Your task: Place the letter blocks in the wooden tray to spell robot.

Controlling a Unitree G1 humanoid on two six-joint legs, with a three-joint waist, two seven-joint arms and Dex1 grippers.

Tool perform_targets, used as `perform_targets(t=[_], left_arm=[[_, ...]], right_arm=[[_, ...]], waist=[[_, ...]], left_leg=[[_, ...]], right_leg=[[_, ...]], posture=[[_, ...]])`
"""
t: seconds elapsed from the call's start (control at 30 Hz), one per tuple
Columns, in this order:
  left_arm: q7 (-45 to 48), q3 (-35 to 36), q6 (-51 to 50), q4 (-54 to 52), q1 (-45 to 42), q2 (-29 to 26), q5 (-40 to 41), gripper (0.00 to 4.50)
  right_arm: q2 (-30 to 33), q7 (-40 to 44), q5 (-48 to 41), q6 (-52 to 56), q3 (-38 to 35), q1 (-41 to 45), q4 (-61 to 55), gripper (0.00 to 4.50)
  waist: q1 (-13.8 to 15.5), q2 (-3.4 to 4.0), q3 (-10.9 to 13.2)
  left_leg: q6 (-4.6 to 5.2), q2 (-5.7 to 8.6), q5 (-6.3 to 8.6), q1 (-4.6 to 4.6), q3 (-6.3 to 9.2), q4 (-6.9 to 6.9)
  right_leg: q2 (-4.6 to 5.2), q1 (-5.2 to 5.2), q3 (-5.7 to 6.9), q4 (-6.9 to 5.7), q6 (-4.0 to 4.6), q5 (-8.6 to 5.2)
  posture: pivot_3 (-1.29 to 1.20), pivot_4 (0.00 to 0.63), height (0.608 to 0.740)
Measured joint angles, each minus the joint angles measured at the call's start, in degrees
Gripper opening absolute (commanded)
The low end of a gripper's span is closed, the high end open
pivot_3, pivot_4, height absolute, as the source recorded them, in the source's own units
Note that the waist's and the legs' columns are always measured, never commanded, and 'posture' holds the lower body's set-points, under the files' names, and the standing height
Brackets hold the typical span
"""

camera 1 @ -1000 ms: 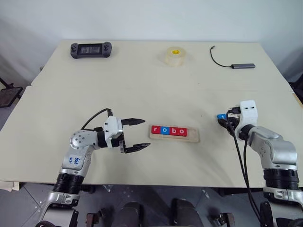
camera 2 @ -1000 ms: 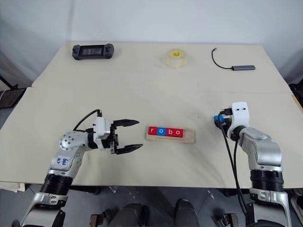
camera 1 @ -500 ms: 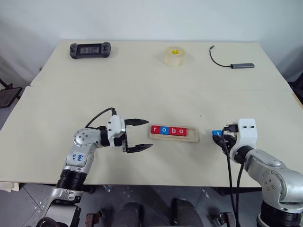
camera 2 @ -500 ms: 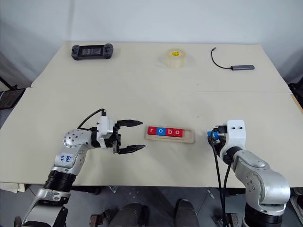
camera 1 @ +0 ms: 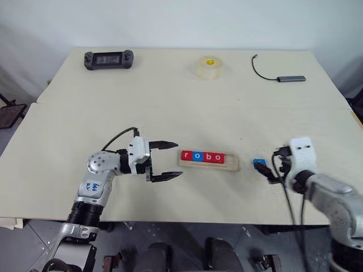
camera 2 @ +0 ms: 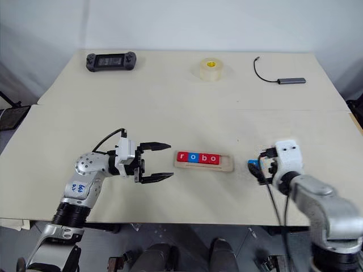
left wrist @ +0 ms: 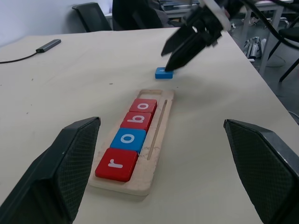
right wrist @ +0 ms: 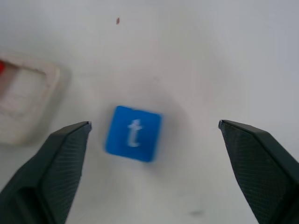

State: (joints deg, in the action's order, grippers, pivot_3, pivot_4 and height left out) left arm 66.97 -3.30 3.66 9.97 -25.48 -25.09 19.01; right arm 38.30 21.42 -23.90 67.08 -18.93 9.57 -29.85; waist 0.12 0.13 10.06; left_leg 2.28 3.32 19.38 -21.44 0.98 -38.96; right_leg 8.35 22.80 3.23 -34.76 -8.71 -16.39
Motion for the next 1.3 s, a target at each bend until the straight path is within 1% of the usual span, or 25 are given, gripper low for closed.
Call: perform_targets(t=[0.07,0.13,0.23,0.3,0.37,0.43,0.5,0.63,0.73,0.8,0.87,1.03,1.07,1.2,1.3], left_arm=[[-0.09,0.0,0.0,-0.02,0.0,-0.01,0.0,4.5],[-0.2,0.0,0.01,-0.03,0.0,0.0,0.0,4.5],[-0.33,0.0,0.02,-0.1,0.04,0.0,-0.01,4.5],[-0.24,0.03,0.09,-0.04,0.11,-0.04,0.01,4.5],[0.05,0.02,0.25,-0.02,0.02,0.03,0.07,4.5],[0.44,-0.02,0.75,-0.04,-0.16,0.16,0.13,4.5],[0.74,0.05,1.12,-0.02,-0.21,0.26,0.22,4.5],[1.02,0.04,1.21,-0.24,-0.23,0.31,0.65,4.5],[1.11,0.03,1.2,-0.38,-0.21,0.16,0.67,4.5],[1.03,0.01,1.08,-0.96,-0.18,0.14,0.7,4.5],[0.83,0.0,0.67,-1.73,-0.18,0.14,0.73,4.5],[0.4,0.0,0.14,-2.5,-0.19,0.13,0.74,4.5],[0.28,0.0,0.1,-2.51,-0.19,0.12,0.74,4.5],[0.1,0.0,-0.01,-2.55,-0.17,0.02,0.74,4.5],[-0.31,0.02,-0.39,-2.77,-0.11,-0.19,0.74,4.5]], right_arm=[[4.59,5.22,0.93,-6.52,1.7,-0.65,2.79,4.46],[9.45,12.63,1.79,-14.73,4.75,-1.17,6.83,4.46],[17.87,27.75,4.37,-30.59,10.53,-0.71,16.19,4.46],[20.66,36.5,6.38,-39.69,14.1,2.03,23.27,4.46],[20.92,42.23,8.91,-47.27,17.8,6.58,30.72,4.46],[20.02,45.5,11.99,-53.73,21.03,11.89,39.27,4.46],[18.97,47.54,13.43,-57.78,22.51,14.44,44.17,4.46],[15.77,51.14,15.82,-62.42,25.82,19.12,51.12,4.46],[15.48,53.33,16.66,-63.26,26.7,20.93,53.08,4.46],[15.25,54.54,16.8,-63.2,27.2,21.79,54.28,4.08],[15.12,55.62,17.04,-63.08,27.55,22.43,55.27,3.54],[15.12,57.26,17.45,-63.22,27.63,23.34,57.09,1.74],[15.12,57.29,17.51,-63.3,27.62,23.49,57.22,1.47],[15.02,57.34,18.35,-63.69,27.62,24.5,57.53,1.45],[13.97,58.23,18.24,-60.55,27.73,27.69,56.12,1.45]], waist=[[-0.01,0.0,0.0],[-0.08,-0.02,0.02],[-0.15,-0.03,0.02],[-0.16,-0.06,0.04],[-0.27,-0.08,0.05],[-0.27,-0.08,0.05],[-0.21,-0.07,0.05],[-0.09,-0.07,0.05],[-0.01,-0.07,0.05],[-0.02,-0.07,0.05],[-0.03,-0.07,0.05],[-0.03,-0.07,0.04],[-0.04,-0.07,0.04],[-0.07,-0.07,0.05],[-0.2,-0.05,0.05]], left_leg=[[0.0,-0.01,0.0,0.0,-0.02,0.03],[0.0,-0.01,0.0,0.0,-0.06,0.02],[0.03,-0.02,0.01,0.01,-0.09,-0.02],[0.03,-0.04,0.01,0.02,-0.05,-0.04],[0.02,-0.06,0.01,0.05,-0.05,-0.06],[0.01,-0.07,0.0,0.04,-0.02,-0.07],[-0.03,-0.11,0.0,0.04,0.01,-0.04],[-0.04,-0.09,0.0,-0.01,0.07,-0.08],[-0.05,-0.09,0.01,-0.01,0.13,-0.1],[-0.07,-0.09,0.02,-0.01,0.14,-0.11],[-0.08,-0.09,0.02,-0.01,0.14,-0.11],[-0.08,-0.09,0.03,-0.01,0.14,-0.12],[-0.09,-0.09,0.03,-0.01,0.14,-0.12],[-0.1,-0.09,0.04,-0.01,0.14,-0.13],[-0.12,-0.1,0.04,-0.01,0.13,-0.12]], right_leg=[[0.0,0.0,0.01,0.02,0.0,0.0],[-0.01,-0.01,-0.01,0.04,-0.01,0.01],[-0.01,-0.08,0.03,0.1,-0.04,0.02],[-0.01,-0.14,0.09,0.17,-0.05,0.03],[-0.01,-0.17,0.12,0.23,-0.06,0.03],[0.01,-0.17,0.14,0.27,-0.06,0.03],[0.01,-0.16,0.2,0.28,-0.06,0.03],[0.05,-0.2,0.3,0.33,-0.06,0.03],[0.06,-0.25,0.36,0.35,-0.06,0.03],[0.06,-0.26,0.36,0.36,-0.06,0.03],[0.06,-0.26,0.36,0.36,-0.06,0.03],[0.06,-0.27,0.37,0.36,-0.06,0.03],[0.06,-0.27,0.37,0.36,-0.06,0.03],[0.06,-0.26,0.36,0.35,-0.06,0.03],[0.05,-0.24,0.36,0.35,-0.06,0.03]], posture=[[0.0,0.15,0.74],[0.0,0.15,0.74],[0.0,0.15,0.74],[0.0,0.15,0.74],[0.0,0.15,0.74],[0.0,0.15,0.74],[0.0,0.15,0.74],[0.0,0.15,0.74],[0.0,0.15,0.74],[0.0,0.15,0.74],[0.0,0.15,0.74],[0.0,0.15,0.74],[0.0,0.15,0.74],[0.0,0.15,0.74],[0.0,0.15,0.74]])
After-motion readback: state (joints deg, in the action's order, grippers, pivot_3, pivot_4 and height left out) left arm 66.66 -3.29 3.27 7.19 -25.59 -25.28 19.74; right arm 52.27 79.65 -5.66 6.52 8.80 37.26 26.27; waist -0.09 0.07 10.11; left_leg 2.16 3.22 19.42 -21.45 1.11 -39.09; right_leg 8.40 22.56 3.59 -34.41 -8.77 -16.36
